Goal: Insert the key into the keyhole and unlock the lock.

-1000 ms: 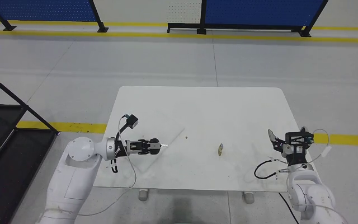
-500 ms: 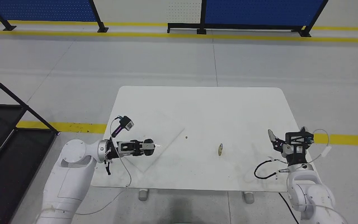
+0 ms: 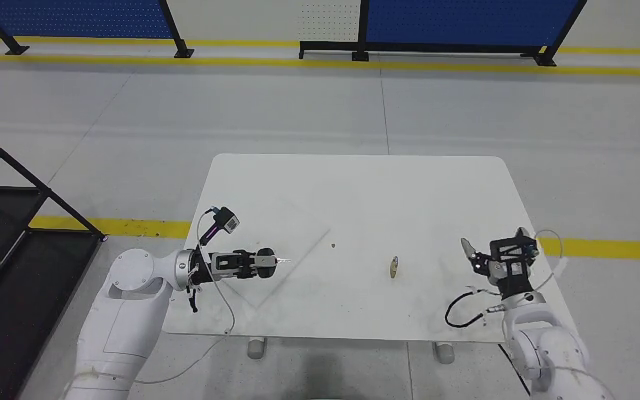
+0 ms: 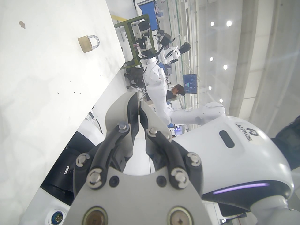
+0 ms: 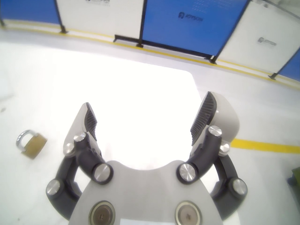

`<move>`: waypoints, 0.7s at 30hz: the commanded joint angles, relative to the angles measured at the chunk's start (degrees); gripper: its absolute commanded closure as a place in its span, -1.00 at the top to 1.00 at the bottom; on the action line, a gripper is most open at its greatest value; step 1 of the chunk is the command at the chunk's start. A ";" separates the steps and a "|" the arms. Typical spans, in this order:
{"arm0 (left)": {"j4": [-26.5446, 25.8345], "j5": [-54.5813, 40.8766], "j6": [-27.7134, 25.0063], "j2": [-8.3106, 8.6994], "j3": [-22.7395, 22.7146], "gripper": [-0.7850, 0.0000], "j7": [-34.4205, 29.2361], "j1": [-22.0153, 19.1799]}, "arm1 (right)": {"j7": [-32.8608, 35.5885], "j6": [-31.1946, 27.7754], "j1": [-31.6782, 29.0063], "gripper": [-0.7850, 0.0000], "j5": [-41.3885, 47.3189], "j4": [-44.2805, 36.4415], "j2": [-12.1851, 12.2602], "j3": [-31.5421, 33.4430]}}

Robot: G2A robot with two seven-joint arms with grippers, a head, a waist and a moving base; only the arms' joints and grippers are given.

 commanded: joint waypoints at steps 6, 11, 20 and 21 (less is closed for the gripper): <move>0.00 0.00 0.00 0.00 0.00 -1.00 0.00 0.00 | 5.89 -2.53 0.68 1.00 -2.90 -2.20 -0.40 -5.93; 0.00 0.00 0.00 0.00 0.00 -1.00 0.00 0.00 | 18.02 -4.79 3.66 1.00 -0.50 -5.89 -0.70 -8.80; 0.00 0.00 0.00 0.00 0.00 -1.00 0.00 0.00 | 45.77 -5.53 13.87 1.00 8.03 -12.33 -1.43 -13.68; 0.00 0.00 0.00 0.00 0.00 -1.00 0.00 0.00 | 48.67 -4.83 15.57 1.00 8.53 -12.19 -1.56 -14.32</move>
